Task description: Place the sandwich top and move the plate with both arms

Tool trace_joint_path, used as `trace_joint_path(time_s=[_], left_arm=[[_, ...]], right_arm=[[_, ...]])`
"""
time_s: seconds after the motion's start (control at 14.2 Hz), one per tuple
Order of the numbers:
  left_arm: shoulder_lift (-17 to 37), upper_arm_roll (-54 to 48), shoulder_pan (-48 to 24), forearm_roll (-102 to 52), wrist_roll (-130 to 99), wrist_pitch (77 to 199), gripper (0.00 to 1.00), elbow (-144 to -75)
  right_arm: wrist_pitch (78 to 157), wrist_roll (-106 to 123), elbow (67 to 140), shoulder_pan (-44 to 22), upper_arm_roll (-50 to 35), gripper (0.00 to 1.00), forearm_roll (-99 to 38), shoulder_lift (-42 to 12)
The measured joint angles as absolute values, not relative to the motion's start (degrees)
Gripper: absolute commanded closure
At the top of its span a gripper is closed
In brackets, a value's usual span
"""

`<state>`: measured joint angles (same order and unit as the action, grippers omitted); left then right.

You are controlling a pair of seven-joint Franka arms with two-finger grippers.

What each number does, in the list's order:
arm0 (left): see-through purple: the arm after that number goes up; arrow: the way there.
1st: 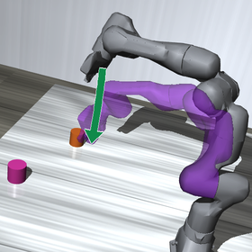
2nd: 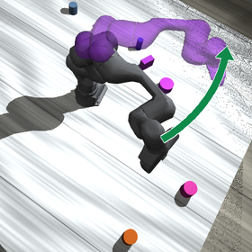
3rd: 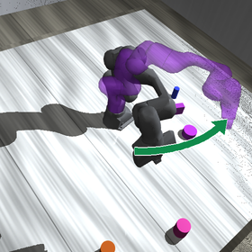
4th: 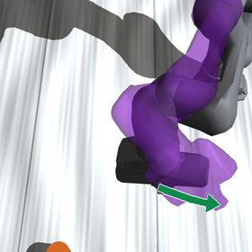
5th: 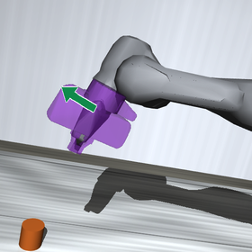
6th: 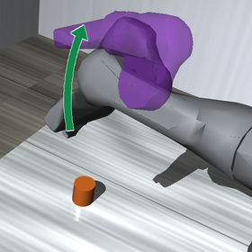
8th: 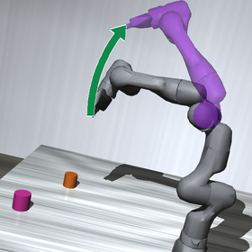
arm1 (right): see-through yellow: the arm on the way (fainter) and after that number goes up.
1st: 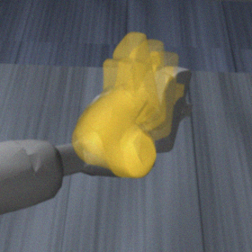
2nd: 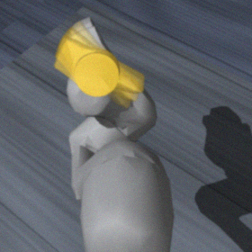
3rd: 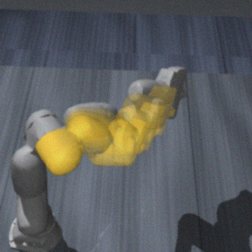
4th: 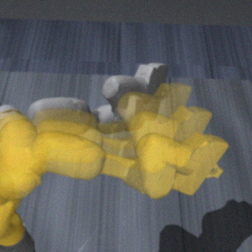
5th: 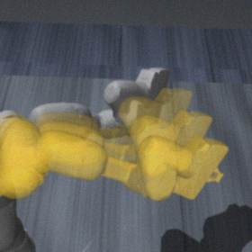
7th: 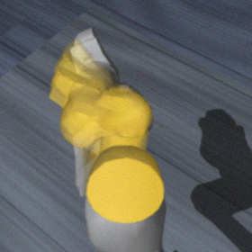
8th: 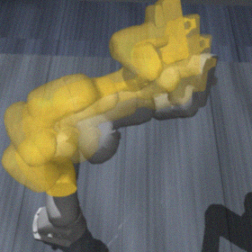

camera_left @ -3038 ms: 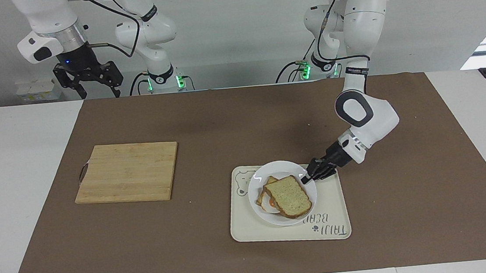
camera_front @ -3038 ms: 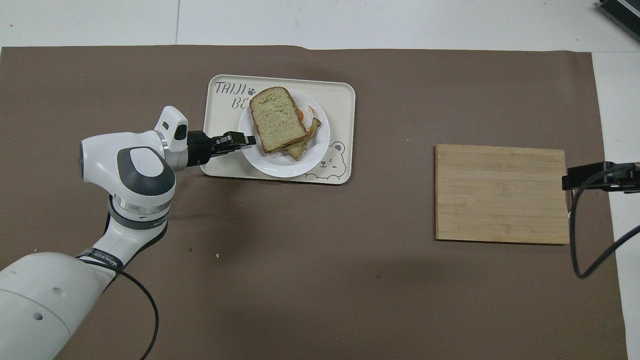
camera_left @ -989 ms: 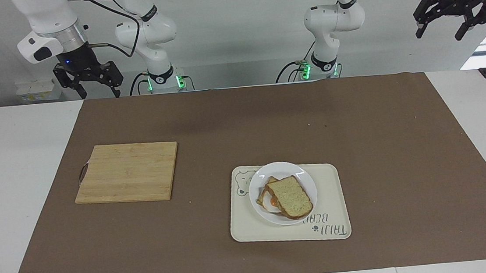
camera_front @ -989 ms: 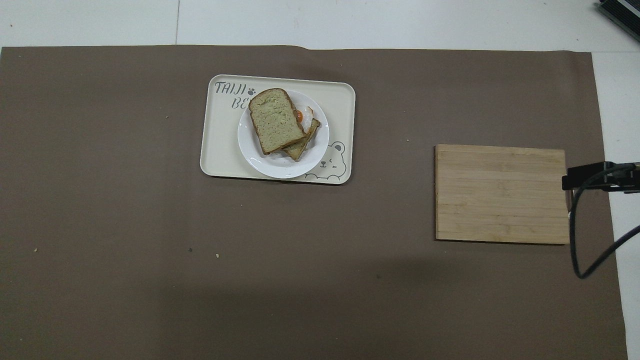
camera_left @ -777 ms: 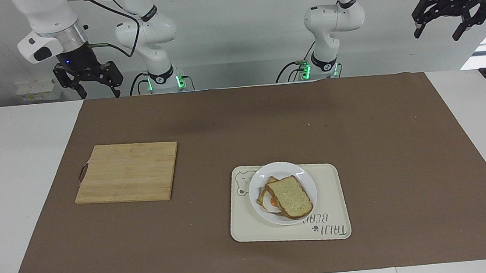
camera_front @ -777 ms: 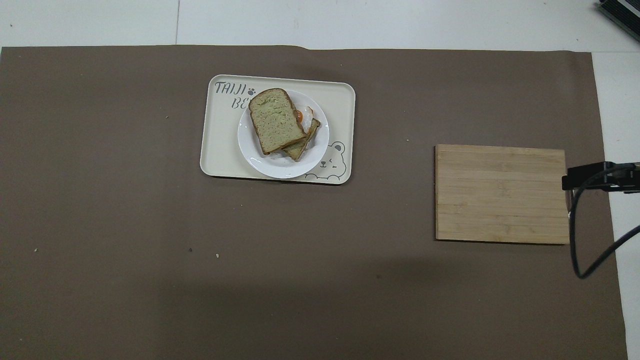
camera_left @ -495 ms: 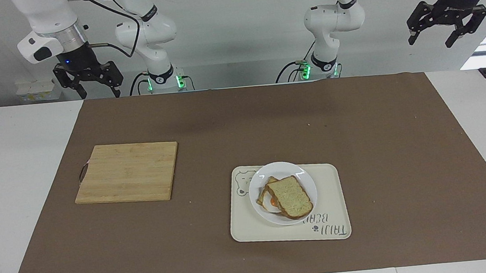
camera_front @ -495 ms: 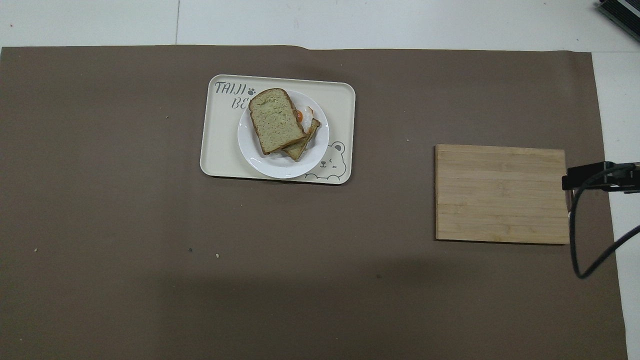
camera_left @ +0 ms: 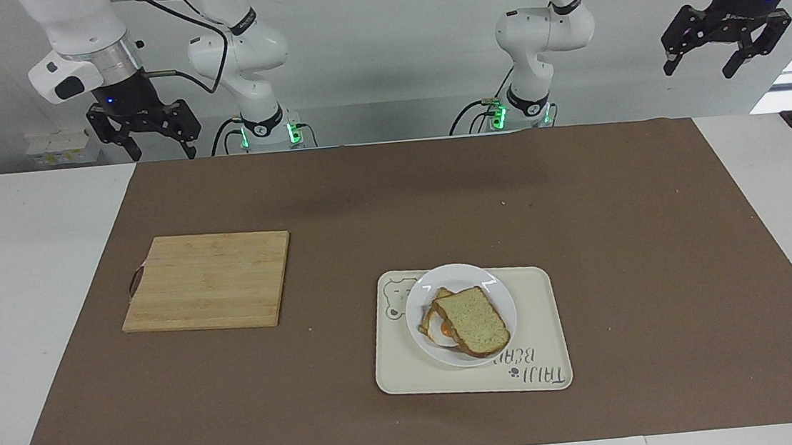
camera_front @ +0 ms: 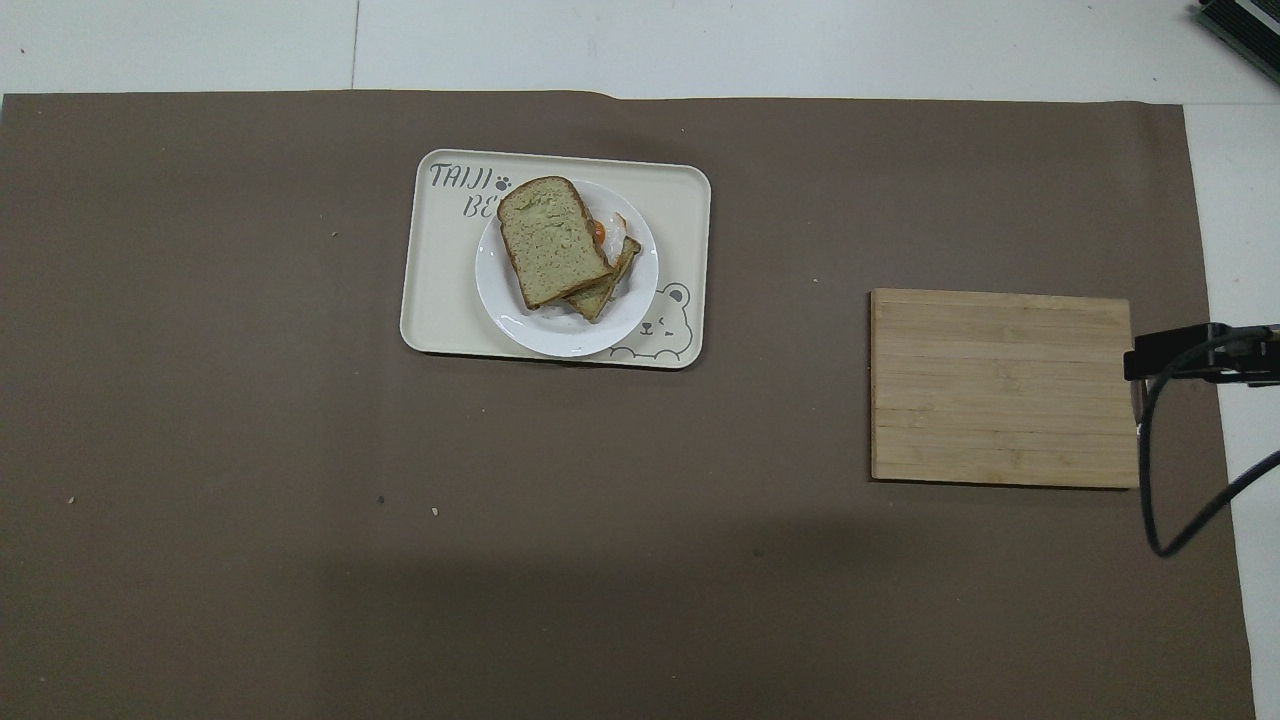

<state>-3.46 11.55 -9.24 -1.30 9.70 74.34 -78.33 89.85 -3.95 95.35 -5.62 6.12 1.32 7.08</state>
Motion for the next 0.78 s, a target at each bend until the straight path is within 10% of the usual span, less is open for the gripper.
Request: trace_joint_path(time_s=[0.78], left_arm=[[-3.51, 11.3, -9.28, -1.34, 6.37, 73.72, 0.0, -78.33]], right_arm=[[89.85, -3.95, 95.35, -5.62, 6.12, 0.0, 1.32, 7.08]])
